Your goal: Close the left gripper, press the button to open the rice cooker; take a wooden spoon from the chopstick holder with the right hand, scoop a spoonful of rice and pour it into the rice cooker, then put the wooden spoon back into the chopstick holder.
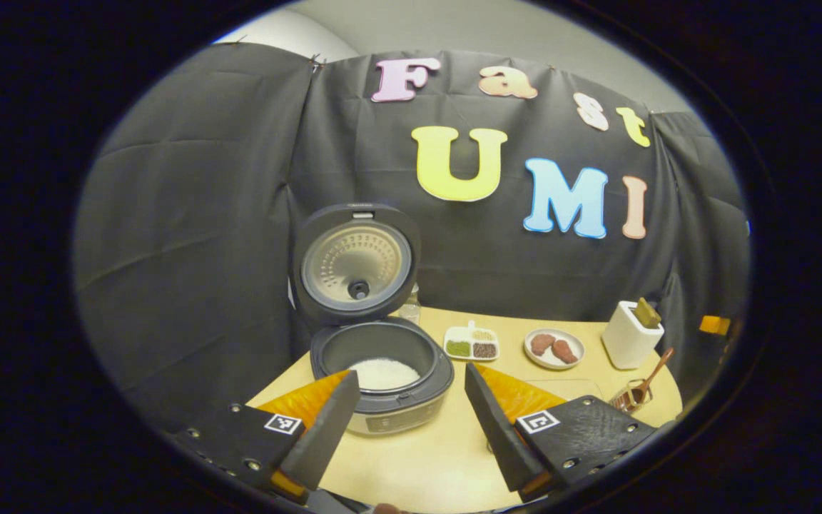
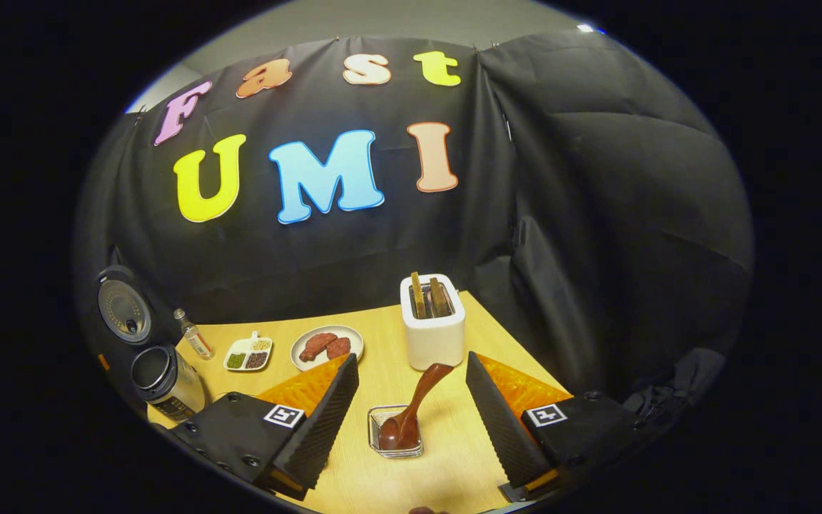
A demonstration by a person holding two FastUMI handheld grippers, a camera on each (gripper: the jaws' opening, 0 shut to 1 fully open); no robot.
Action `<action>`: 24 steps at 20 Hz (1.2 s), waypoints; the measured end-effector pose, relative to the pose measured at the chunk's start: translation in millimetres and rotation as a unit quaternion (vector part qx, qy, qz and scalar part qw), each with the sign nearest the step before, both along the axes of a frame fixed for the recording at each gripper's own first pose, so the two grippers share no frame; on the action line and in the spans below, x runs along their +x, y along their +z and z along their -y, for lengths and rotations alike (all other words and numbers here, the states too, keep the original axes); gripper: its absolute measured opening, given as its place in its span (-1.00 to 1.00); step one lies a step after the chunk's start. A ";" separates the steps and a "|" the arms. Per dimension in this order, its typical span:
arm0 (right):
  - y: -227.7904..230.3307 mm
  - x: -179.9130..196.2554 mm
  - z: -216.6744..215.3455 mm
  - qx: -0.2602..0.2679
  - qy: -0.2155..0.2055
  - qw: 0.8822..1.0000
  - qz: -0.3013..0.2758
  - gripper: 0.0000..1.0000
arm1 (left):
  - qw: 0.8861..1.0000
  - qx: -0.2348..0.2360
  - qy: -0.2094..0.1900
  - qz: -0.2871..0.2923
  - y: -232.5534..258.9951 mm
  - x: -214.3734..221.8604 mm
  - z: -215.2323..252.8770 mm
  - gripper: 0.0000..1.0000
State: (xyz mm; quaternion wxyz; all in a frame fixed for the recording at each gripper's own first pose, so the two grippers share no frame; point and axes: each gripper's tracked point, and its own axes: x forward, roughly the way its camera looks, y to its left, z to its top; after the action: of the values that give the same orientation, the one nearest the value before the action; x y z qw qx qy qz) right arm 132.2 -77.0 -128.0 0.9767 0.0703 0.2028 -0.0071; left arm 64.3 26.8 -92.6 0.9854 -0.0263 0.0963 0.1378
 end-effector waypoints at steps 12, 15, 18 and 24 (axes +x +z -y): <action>-104.9 72.1 1.3 0.129 0.019 0.984 -0.121 0.96 | 1.000 0.027 0.007 -0.006 11.5 14.0 78.4 0.84; -128.7 84.8 -1.2 0.146 0.023 0.978 -0.144 0.96 | 0.999 0.048 0.012 -0.012 13.7 8.7 90.5 0.84; -155.3 95.5 -8.0 0.157 0.029 0.973 -0.169 0.96 | 0.998 0.060 0.019 -0.025 8.9 -0.1 97.6 0.84; -174.2 115.3 -30.6 0.198 0.061 0.959 -0.194 0.83 | 0.997 0.028 0.057 -0.043 -11.0 -19.3 102.8 0.84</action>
State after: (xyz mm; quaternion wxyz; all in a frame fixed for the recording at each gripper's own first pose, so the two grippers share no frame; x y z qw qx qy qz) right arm 247.5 -46.4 -302.1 0.8834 0.2475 0.3899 0.0788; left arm 45.0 -76.0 -103.6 0.9712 0.0017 0.1333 0.1973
